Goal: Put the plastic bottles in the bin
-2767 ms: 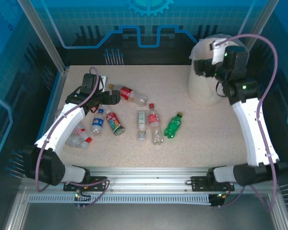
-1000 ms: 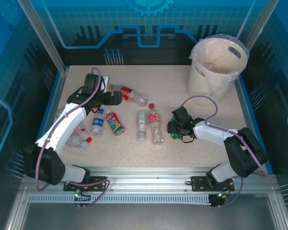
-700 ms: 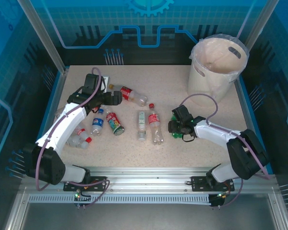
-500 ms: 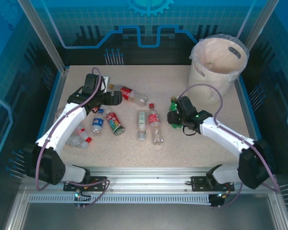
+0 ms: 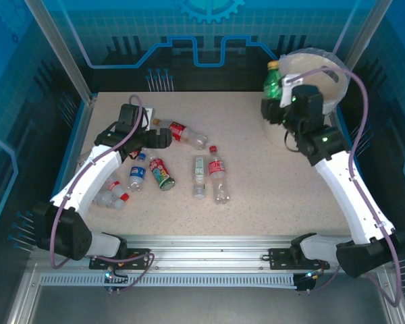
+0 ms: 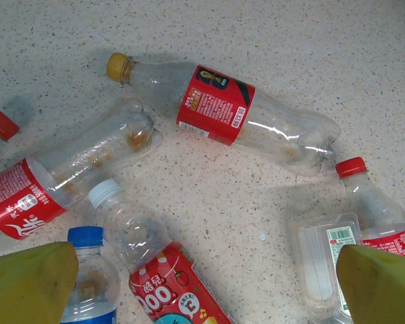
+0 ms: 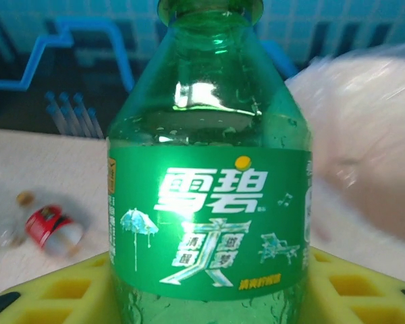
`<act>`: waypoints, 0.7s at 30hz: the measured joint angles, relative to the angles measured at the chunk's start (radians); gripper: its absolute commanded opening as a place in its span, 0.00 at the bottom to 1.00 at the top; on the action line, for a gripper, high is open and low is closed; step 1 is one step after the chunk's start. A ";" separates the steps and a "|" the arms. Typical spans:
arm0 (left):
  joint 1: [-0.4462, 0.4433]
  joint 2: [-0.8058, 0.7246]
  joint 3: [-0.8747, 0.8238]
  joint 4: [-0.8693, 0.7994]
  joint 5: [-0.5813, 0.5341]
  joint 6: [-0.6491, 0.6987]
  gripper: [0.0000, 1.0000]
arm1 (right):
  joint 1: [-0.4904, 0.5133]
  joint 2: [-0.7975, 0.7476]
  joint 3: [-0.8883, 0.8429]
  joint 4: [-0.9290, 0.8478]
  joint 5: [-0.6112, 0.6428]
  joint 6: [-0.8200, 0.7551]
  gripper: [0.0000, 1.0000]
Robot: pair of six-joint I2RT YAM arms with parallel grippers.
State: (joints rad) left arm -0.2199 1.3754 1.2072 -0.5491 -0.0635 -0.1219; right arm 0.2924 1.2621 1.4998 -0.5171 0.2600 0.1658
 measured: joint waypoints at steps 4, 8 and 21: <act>0.000 0.000 0.000 -0.006 0.000 0.010 0.99 | -0.149 0.087 0.097 0.032 -0.077 -0.020 0.00; -0.010 -0.014 0.000 -0.010 0.000 0.010 0.99 | -0.272 0.204 0.135 0.097 -0.120 -0.026 0.00; -0.051 -0.040 0.000 -0.015 -0.013 0.021 0.99 | -0.430 0.504 0.304 0.106 -0.190 -0.003 0.00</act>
State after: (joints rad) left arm -0.2707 1.3357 1.2072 -0.5640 -0.0761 -0.1009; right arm -0.1375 1.7660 1.8042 -0.4107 0.0700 0.1627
